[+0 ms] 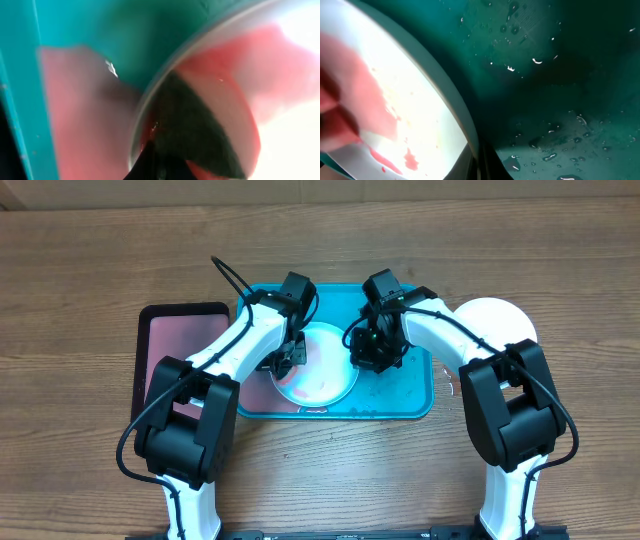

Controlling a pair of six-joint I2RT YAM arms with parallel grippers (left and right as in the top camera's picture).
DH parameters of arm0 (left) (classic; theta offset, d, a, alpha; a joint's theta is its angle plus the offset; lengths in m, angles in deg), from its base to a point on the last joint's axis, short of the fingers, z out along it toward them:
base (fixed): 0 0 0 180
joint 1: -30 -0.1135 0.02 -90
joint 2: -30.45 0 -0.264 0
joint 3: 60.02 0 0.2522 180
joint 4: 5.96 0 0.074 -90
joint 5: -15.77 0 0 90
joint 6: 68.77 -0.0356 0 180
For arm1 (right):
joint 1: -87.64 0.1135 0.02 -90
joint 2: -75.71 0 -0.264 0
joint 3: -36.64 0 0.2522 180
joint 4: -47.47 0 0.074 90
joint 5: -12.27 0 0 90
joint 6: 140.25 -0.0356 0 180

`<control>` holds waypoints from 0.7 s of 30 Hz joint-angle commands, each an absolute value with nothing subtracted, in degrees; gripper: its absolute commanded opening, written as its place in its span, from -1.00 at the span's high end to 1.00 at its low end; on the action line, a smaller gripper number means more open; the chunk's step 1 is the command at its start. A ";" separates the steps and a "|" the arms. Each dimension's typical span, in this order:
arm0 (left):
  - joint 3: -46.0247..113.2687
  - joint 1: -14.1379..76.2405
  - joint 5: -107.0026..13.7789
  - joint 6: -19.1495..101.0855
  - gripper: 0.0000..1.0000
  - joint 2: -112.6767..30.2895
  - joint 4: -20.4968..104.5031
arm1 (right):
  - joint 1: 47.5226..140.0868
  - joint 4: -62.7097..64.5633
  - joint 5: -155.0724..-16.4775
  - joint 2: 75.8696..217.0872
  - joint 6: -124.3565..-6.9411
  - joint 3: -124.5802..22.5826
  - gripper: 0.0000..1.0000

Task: Clean dirty plates on tray and stack at the side
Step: 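Keep scrubbing the light-blue plate with the left gripper's sponge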

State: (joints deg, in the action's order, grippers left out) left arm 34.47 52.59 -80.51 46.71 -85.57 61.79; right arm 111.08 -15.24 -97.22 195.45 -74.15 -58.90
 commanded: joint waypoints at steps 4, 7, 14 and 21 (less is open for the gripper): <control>33.32 52.20 -45.48 18.86 0.92 -86.12 62.84 | 110.84 -15.43 -94.55 196.24 -74.83 -57.39 0.93; 33.32 52.20 -41.34 16.52 0.92 -86.10 60.20 | 110.84 -15.50 -94.57 196.24 -74.83 -57.39 0.93; 33.32 52.20 -54.22 28.50 0.92 -86.12 49.95 | 110.84 -15.43 -94.57 196.24 -74.89 -57.39 0.93; 33.32 53.42 -86.70 47.51 0.92 -86.12 50.98 | 110.82 -14.45 -94.55 196.24 -75.97 -57.39 0.93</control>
State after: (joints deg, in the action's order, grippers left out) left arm 33.62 52.61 -67.59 37.83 -85.57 49.93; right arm 111.04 -14.52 -97.50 195.45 -74.92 -58.75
